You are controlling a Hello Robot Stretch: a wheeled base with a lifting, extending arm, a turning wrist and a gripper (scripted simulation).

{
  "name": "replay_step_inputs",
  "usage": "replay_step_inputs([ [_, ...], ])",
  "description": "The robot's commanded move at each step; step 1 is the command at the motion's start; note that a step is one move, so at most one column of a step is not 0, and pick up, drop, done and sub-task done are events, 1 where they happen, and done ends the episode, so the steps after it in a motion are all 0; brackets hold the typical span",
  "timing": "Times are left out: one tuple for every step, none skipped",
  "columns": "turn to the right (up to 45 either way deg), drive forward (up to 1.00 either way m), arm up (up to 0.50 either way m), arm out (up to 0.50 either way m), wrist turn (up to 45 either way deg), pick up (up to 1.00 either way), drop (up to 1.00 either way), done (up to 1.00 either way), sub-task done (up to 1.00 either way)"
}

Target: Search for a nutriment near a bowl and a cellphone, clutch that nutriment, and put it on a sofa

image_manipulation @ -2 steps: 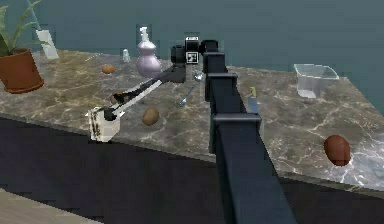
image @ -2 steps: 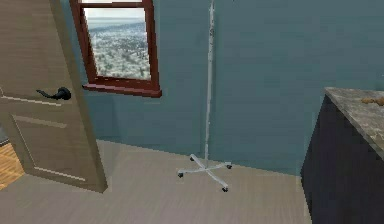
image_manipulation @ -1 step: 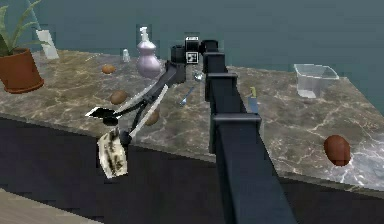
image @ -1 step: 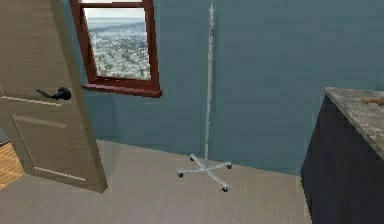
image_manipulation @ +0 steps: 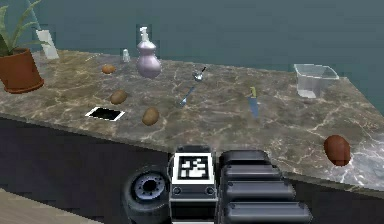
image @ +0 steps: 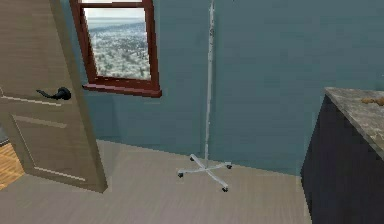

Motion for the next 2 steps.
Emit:
replay_step_inputs([
  [-45.0,0.0,0.0,0.0,0.0,0.0,0.0,0.0,0.0],
  [-45.0,0.0,0.0,0.0,0.0,0.0,0.0,0.0,0.0],
])
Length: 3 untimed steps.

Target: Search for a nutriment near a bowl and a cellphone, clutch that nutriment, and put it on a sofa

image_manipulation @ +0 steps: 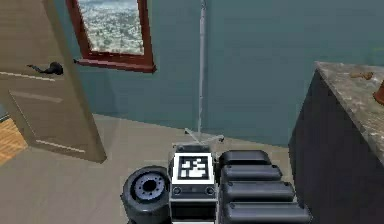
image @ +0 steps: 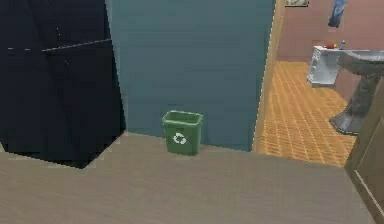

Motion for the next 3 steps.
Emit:
replay_step_inputs([
  [-45.0,0.0,0.0,0.0,0.0,0.0,0.0,0.0,0.0],
  [-21.0,0.0,0.0,0.0,0.0,0.0,0.0,0.0,0.0],
  [0.0,1.0,0.0,0.0,0.0,0.0,0.0,0.0,0.0],
])
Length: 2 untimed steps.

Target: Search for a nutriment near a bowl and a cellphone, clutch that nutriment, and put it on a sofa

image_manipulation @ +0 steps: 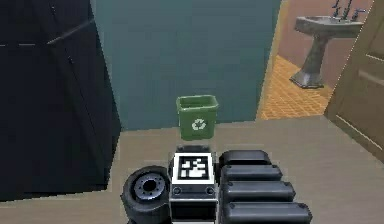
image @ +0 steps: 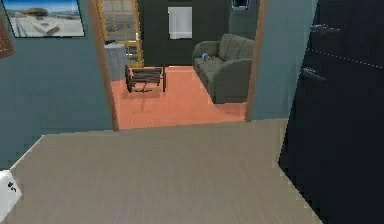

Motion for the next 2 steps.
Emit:
replay_step_inputs([
  [0.0,1.0,0.0,0.0,0.0,0.0,0.0,0.0,0.0],
  [0.0,1.0,0.0,0.0,0.0,0.0,0.0,0.0,0.0],
])
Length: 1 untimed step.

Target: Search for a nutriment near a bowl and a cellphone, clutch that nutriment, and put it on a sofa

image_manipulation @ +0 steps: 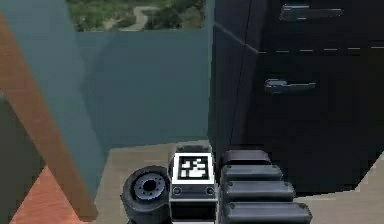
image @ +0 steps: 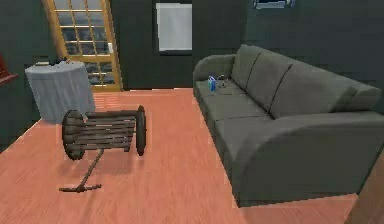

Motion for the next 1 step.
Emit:
replay_step_inputs([
  [0.0,1.0,0.0,0.0,0.0,0.0,0.0,0.0,0.0],
])
